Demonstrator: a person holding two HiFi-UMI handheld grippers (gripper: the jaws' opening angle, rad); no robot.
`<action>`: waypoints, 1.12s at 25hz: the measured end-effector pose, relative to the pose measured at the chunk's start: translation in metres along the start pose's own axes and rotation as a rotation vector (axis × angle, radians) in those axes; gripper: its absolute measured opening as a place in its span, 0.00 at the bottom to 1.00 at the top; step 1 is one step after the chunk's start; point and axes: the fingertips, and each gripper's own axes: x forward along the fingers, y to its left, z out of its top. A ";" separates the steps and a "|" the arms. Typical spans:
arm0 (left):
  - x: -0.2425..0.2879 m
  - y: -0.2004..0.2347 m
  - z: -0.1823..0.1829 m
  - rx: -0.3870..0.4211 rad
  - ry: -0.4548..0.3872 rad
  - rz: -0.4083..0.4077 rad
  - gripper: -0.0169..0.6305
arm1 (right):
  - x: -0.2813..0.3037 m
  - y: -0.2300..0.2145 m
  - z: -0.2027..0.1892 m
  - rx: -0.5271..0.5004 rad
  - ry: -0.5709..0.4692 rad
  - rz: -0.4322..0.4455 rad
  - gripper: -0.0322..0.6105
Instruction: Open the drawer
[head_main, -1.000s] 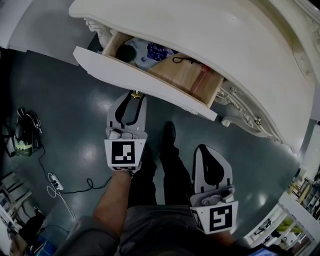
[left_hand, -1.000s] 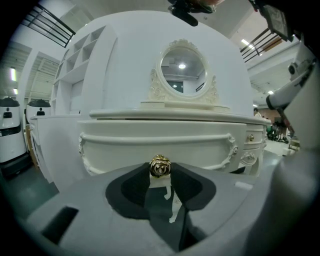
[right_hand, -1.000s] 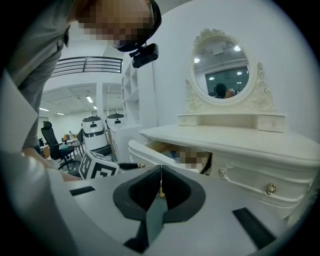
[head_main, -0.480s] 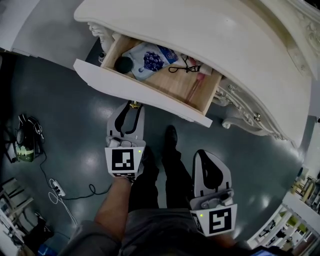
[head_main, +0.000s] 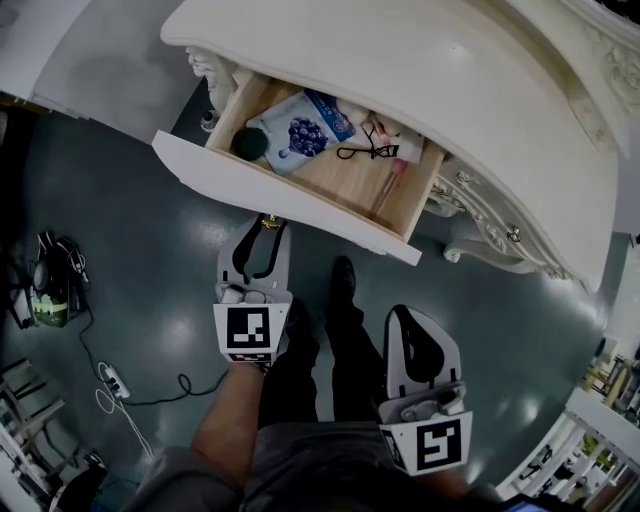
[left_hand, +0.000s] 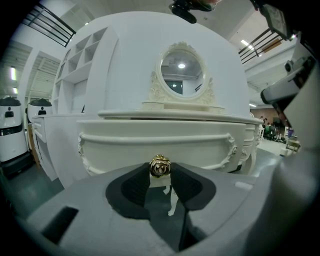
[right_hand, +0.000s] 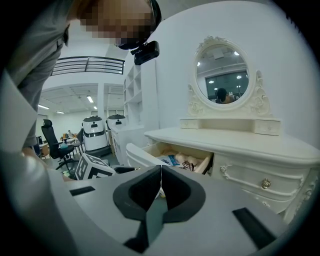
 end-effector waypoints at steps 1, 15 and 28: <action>-0.001 0.000 0.000 0.000 0.000 -0.001 0.24 | -0.001 0.001 0.001 -0.001 -0.003 0.000 0.07; -0.026 0.002 -0.011 0.009 0.002 -0.014 0.24 | -0.010 0.024 0.002 -0.015 -0.015 0.010 0.07; -0.028 0.001 -0.011 0.006 0.017 -0.013 0.24 | -0.004 0.023 0.010 -0.019 -0.016 0.024 0.07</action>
